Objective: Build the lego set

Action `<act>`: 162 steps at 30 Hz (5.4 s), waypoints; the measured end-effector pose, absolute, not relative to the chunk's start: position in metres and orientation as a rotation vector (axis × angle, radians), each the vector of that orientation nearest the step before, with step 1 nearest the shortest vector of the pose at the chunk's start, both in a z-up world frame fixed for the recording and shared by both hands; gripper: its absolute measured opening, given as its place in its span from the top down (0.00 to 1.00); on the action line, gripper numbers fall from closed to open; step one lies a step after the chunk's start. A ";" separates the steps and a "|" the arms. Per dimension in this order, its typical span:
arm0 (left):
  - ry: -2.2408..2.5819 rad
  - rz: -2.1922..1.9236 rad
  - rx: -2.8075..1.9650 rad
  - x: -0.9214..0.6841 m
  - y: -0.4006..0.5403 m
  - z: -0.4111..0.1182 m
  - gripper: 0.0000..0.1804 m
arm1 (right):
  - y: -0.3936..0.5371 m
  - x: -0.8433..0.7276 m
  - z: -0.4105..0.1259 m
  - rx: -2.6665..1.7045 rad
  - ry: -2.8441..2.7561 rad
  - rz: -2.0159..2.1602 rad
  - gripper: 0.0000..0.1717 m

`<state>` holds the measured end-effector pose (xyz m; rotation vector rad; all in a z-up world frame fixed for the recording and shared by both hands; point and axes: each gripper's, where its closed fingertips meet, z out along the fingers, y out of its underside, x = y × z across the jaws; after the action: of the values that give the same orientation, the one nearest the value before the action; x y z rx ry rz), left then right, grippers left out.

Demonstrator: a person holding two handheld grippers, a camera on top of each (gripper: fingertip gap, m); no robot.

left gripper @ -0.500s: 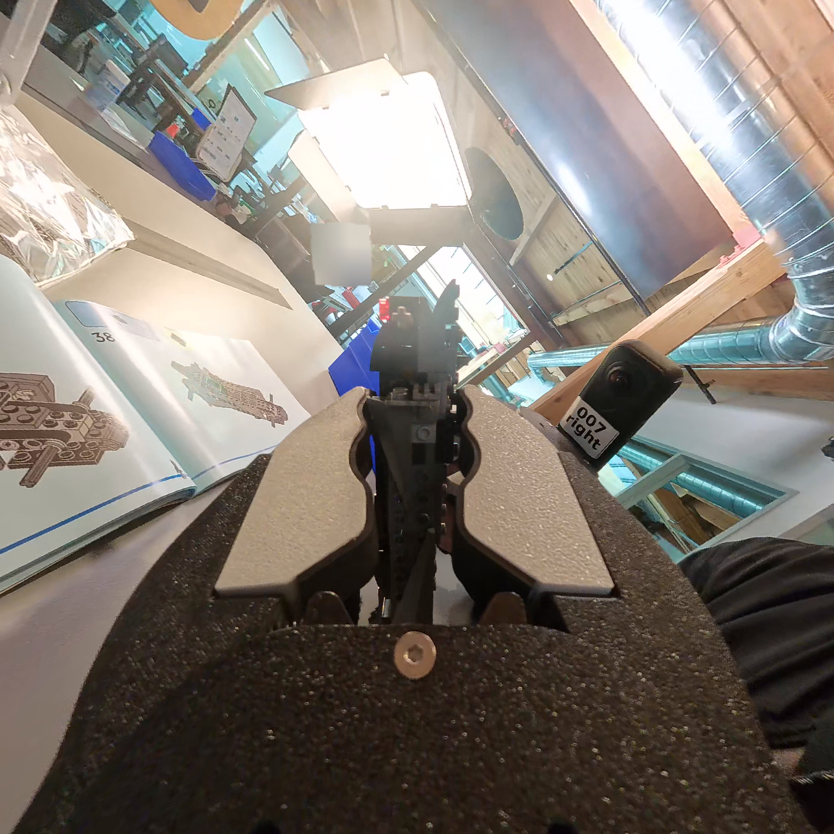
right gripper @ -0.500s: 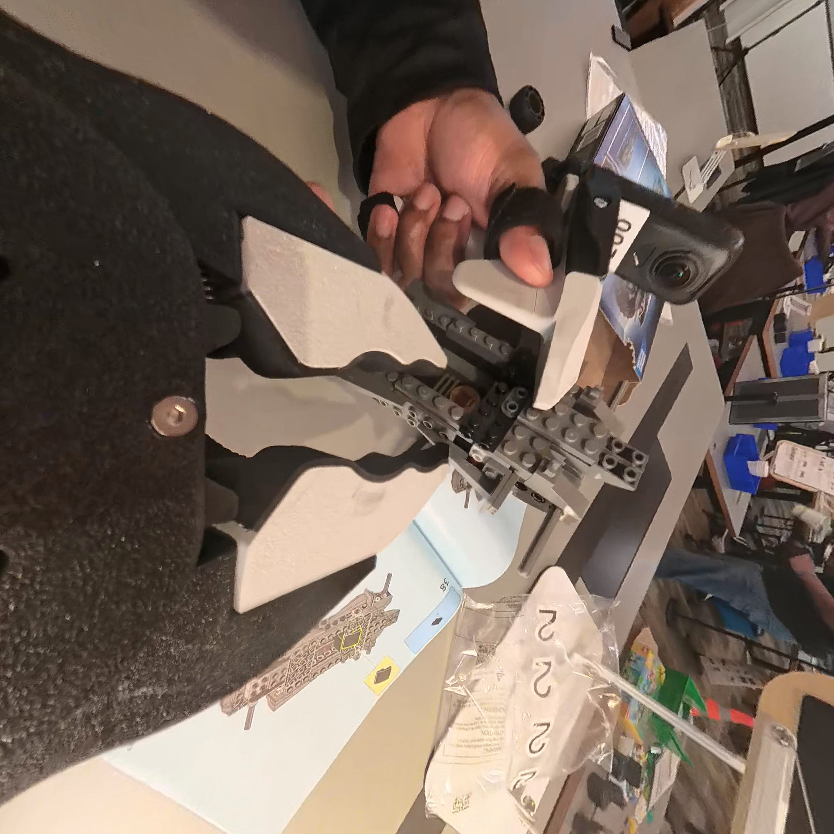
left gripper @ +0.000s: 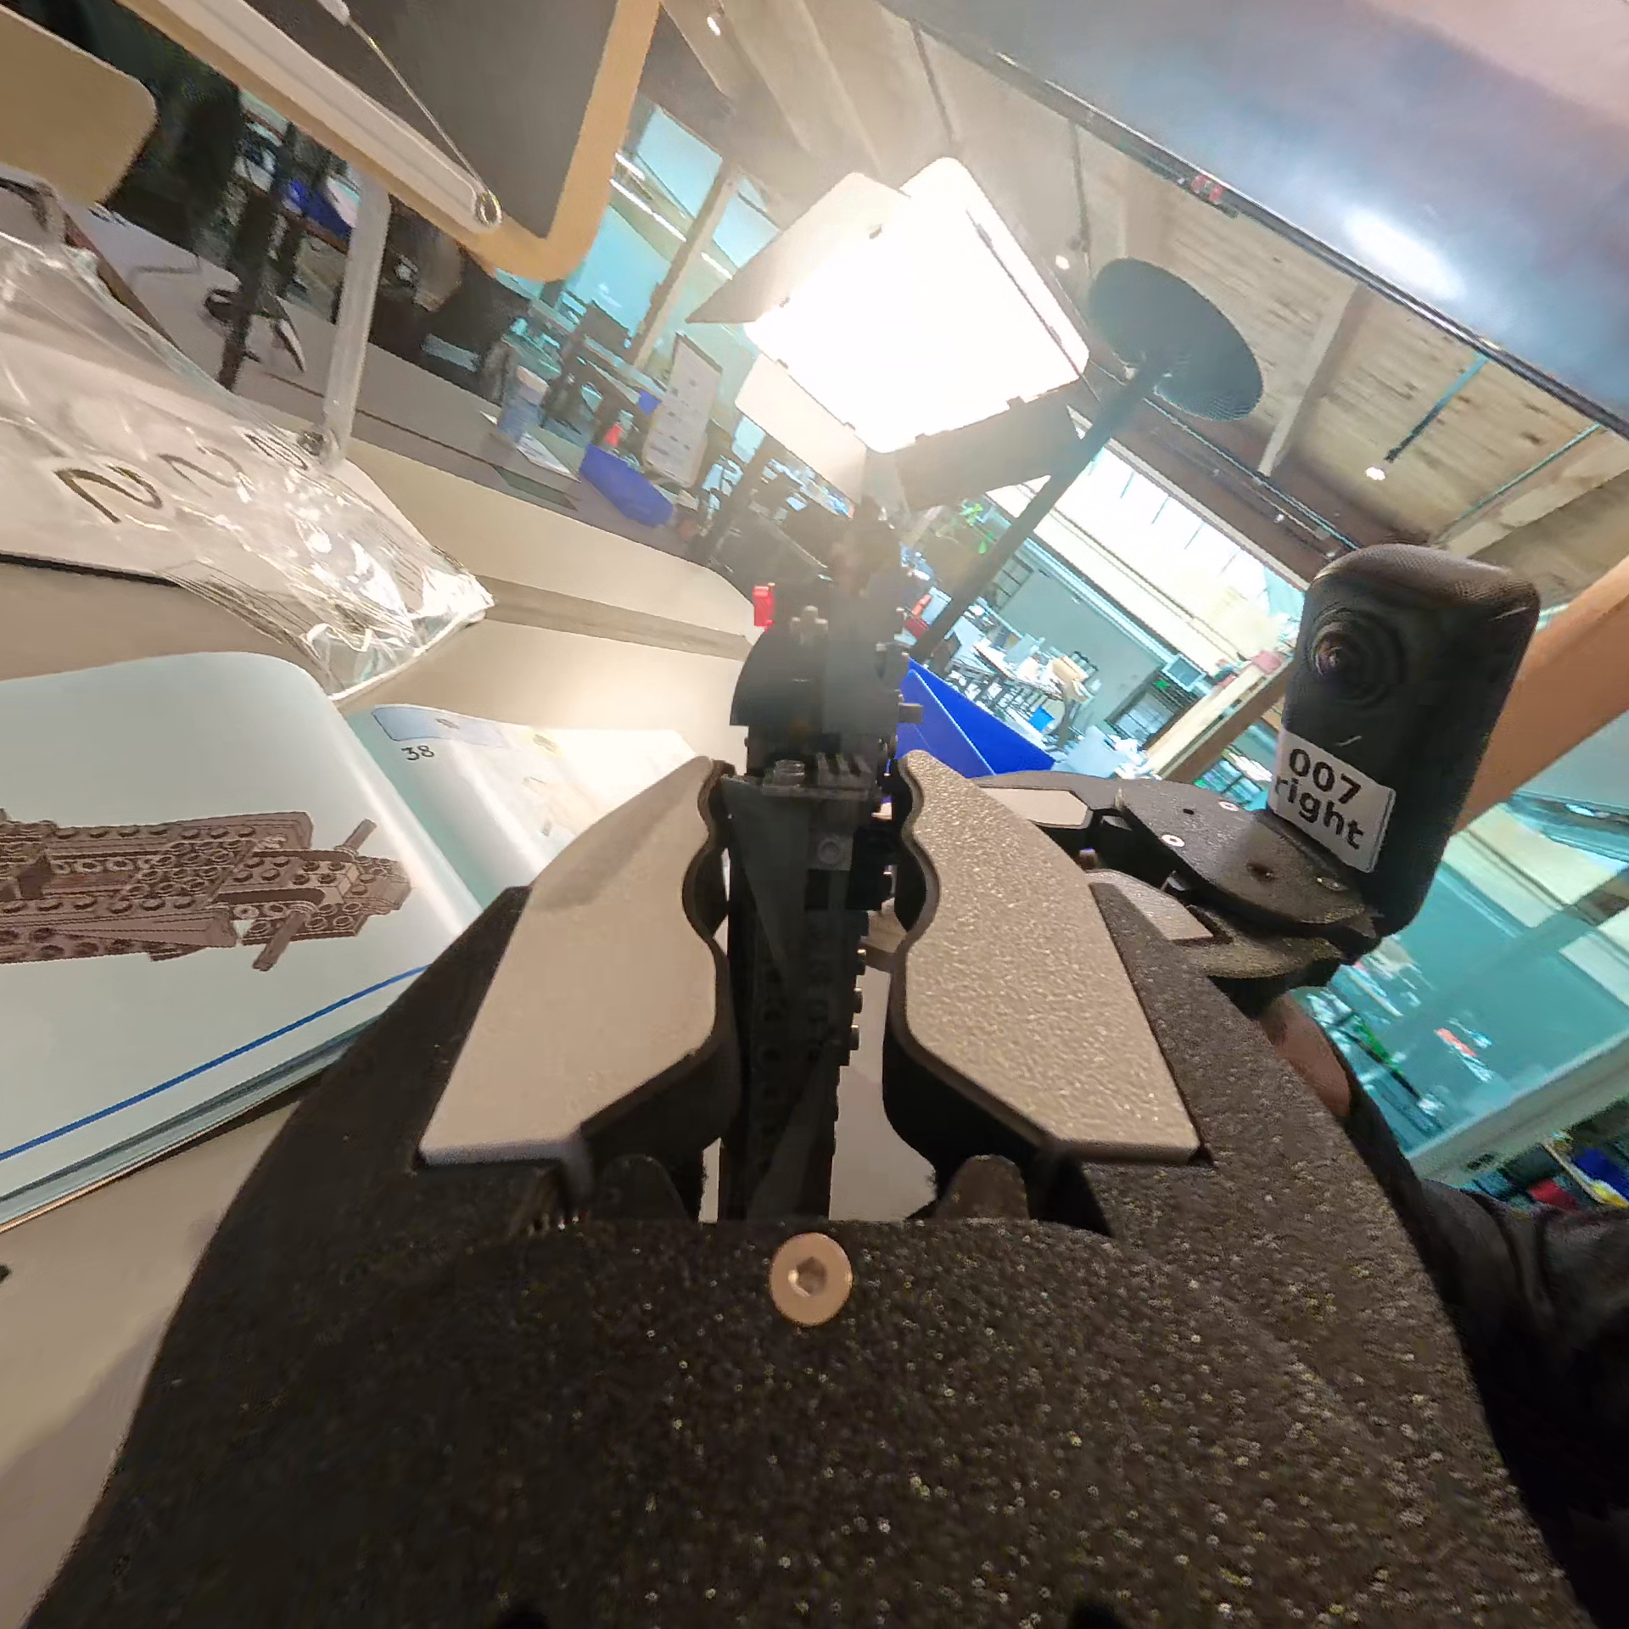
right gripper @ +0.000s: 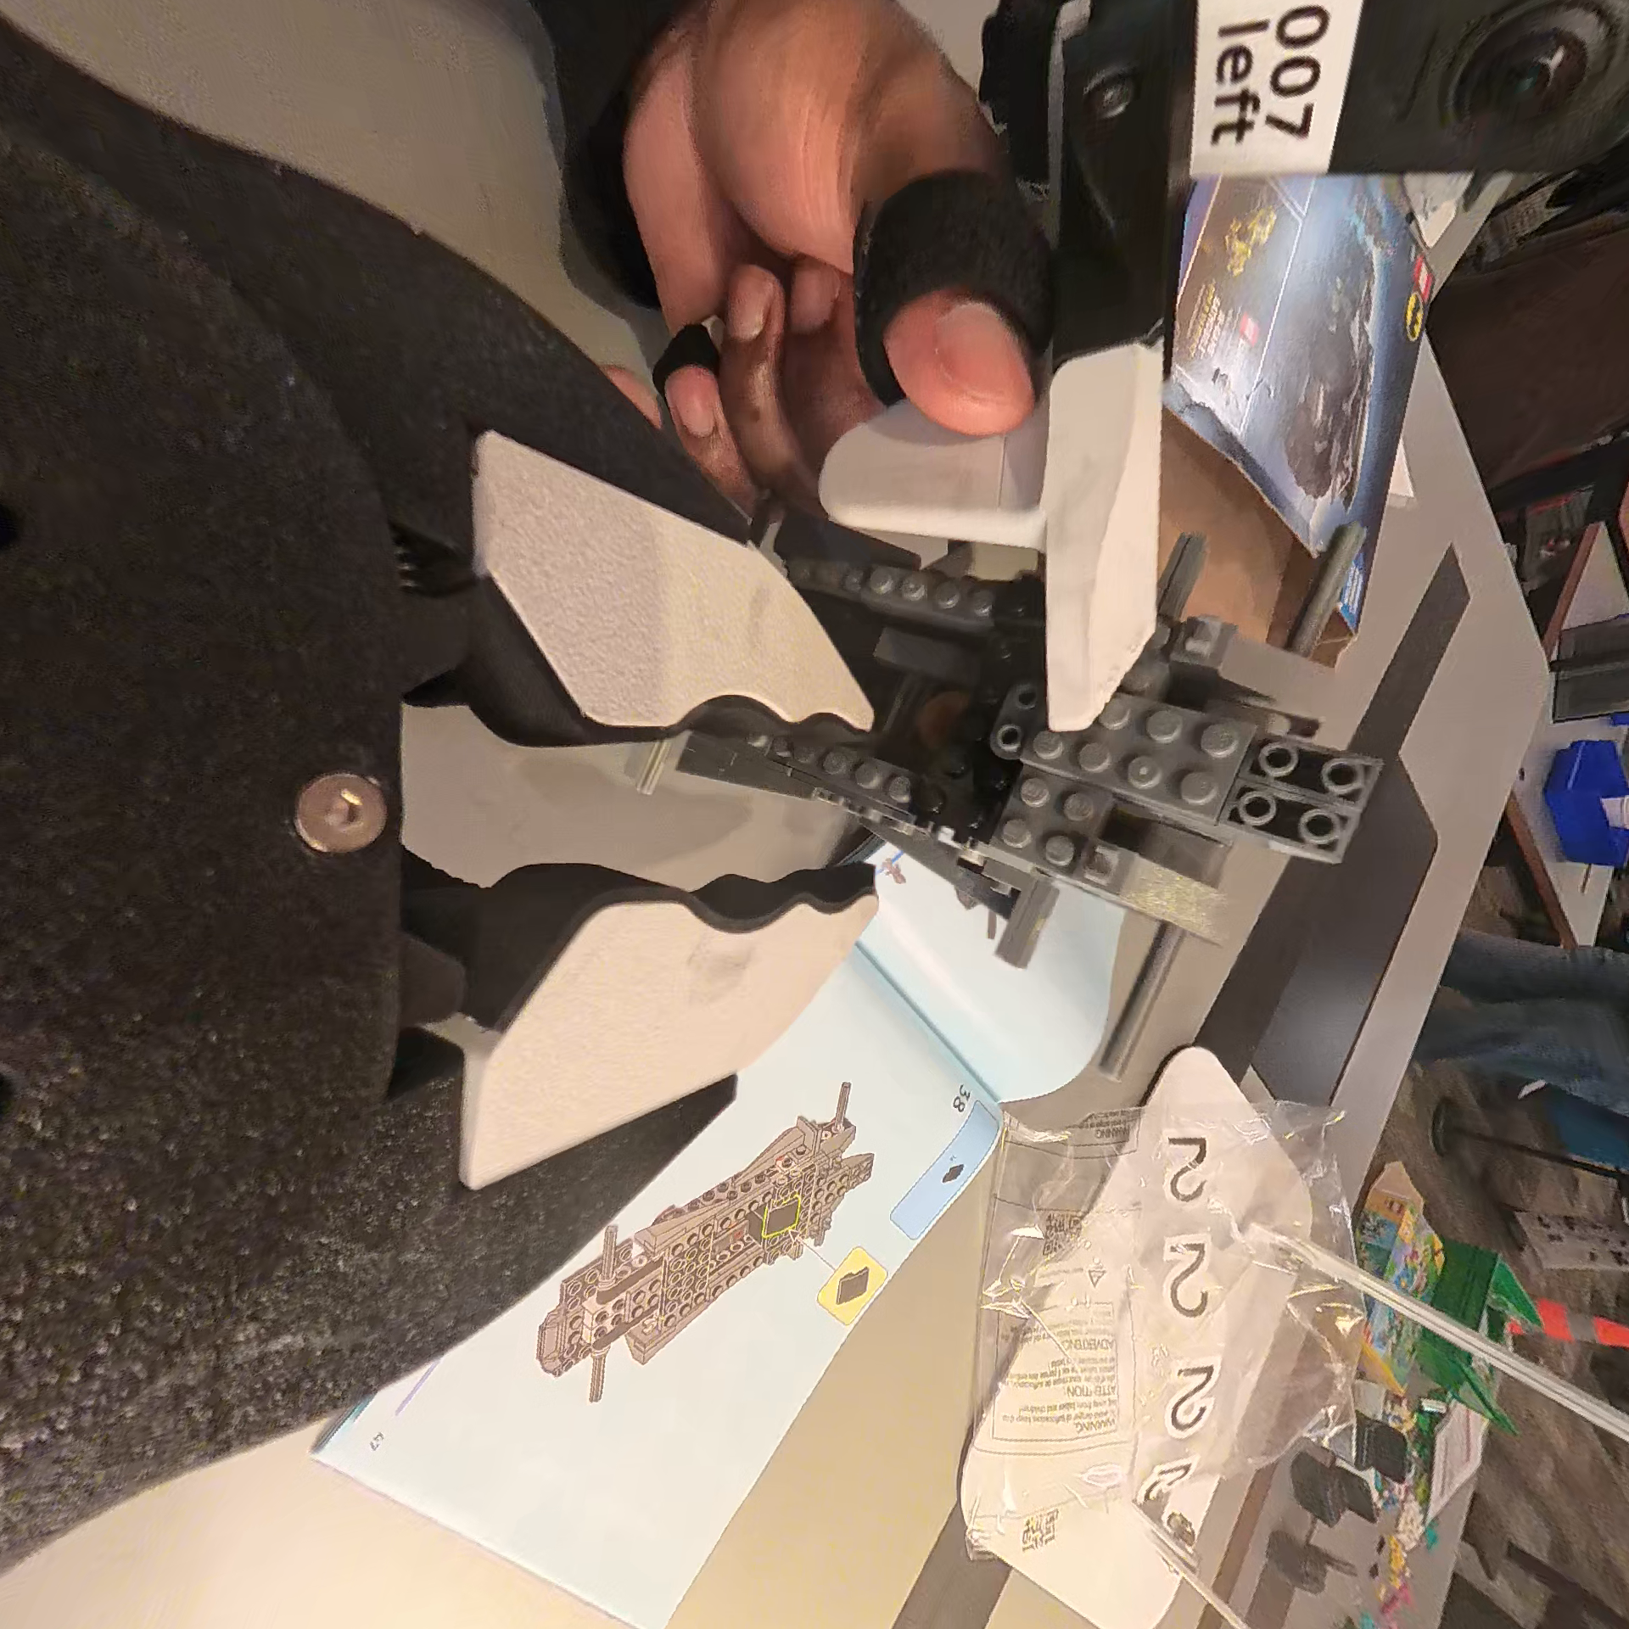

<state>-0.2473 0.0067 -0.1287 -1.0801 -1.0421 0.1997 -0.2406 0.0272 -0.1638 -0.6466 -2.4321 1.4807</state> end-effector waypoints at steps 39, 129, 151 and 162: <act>-0.955 0.269 -1.345 -0.247 0.030 -0.144 0.76 | 0.025 -0.255 -0.180 -1.025 -2.460 1.686 0.91; -0.722 -0.162 -1.309 -0.224 0.019 -0.133 0.79 | 0.009 -0.215 -0.154 -0.625 -2.447 2.160 0.86; -0.701 0.056 -1.241 -0.238 0.000 -0.135 0.80 | 0.014 -0.224 -0.126 -0.768 -1.762 2.158 0.74; -0.780 0.196 -1.119 -0.248 -0.020 -0.131 0.80 | 0.012 -0.196 -0.119 -0.513 -1.698 2.142 0.76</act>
<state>-0.2478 -0.0199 -0.1311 -1.1186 -0.7802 0.1958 -0.1961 0.0124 -0.1190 -0.5125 -1.6979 2.1417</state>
